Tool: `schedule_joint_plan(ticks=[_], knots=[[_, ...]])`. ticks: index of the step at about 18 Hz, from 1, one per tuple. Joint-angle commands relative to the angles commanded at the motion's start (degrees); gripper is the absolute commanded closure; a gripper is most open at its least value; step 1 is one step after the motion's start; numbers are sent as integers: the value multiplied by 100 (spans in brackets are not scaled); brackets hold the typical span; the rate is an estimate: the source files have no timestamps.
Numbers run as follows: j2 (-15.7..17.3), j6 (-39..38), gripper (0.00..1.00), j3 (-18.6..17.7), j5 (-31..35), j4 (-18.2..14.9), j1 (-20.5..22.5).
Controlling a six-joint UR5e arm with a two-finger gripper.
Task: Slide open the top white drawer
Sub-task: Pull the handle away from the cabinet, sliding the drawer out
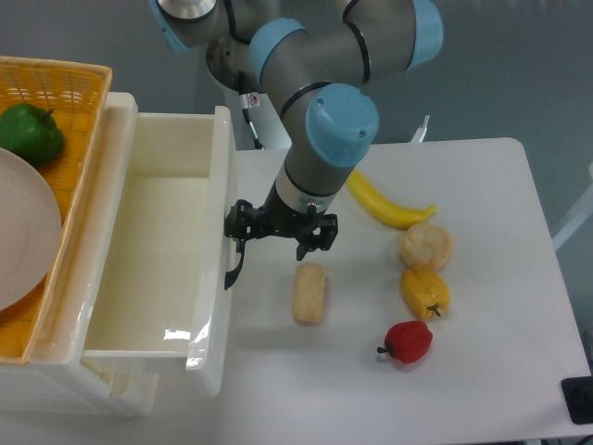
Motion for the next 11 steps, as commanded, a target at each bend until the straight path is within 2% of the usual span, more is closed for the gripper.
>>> schedule_joint_plan(ticks=[11], knots=[[-18, 26, 0, 0, 0, -9, 53]])
